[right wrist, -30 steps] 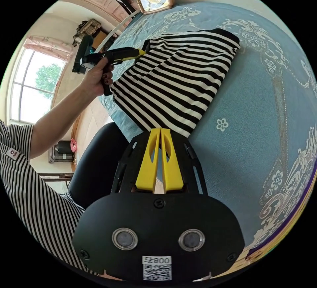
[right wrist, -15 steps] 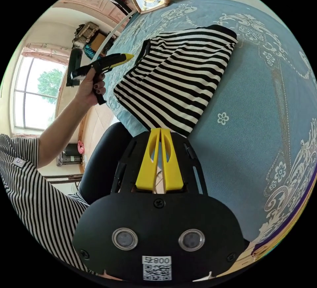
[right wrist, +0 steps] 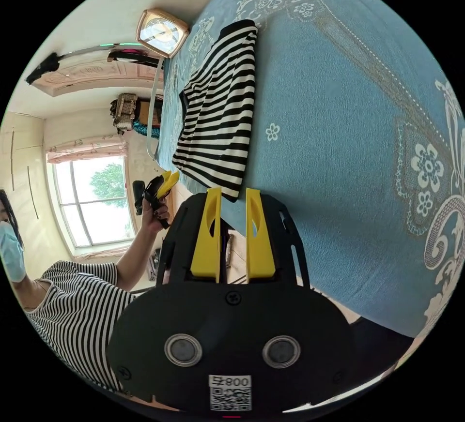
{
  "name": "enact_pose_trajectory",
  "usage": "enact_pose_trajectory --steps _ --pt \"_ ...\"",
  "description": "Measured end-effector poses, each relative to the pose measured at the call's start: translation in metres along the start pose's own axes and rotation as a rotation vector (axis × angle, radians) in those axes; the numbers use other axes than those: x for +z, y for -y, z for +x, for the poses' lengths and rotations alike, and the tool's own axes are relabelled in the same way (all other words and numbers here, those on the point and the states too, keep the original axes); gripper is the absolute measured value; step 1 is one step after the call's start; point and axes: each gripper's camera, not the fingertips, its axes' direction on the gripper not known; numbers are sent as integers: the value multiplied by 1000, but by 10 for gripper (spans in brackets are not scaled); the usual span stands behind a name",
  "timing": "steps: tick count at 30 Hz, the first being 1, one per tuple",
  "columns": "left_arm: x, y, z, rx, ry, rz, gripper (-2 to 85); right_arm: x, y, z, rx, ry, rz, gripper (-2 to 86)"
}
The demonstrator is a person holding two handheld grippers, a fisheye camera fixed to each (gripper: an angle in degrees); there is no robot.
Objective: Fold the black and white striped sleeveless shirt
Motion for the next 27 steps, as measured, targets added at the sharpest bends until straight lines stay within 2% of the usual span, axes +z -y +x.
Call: enact_pose_trajectory --steps 7,14,17,22,27 --pt "21 -15 19 69 -71 -94 84 19 11 26 27 8 -45 55" --pt "104 -15 69 180 -183 -341 83 37 15 61 71 75 -67 33" --pt "135 -11 83 209 -164 -423 81 41 15 79 88 114 -71 30" --pt "140 -12 86 204 -178 -431 79 49 19 104 107 141 -75 24" --pt "100 -16 67 120 -207 -324 79 54 20 126 120 170 -68 18"
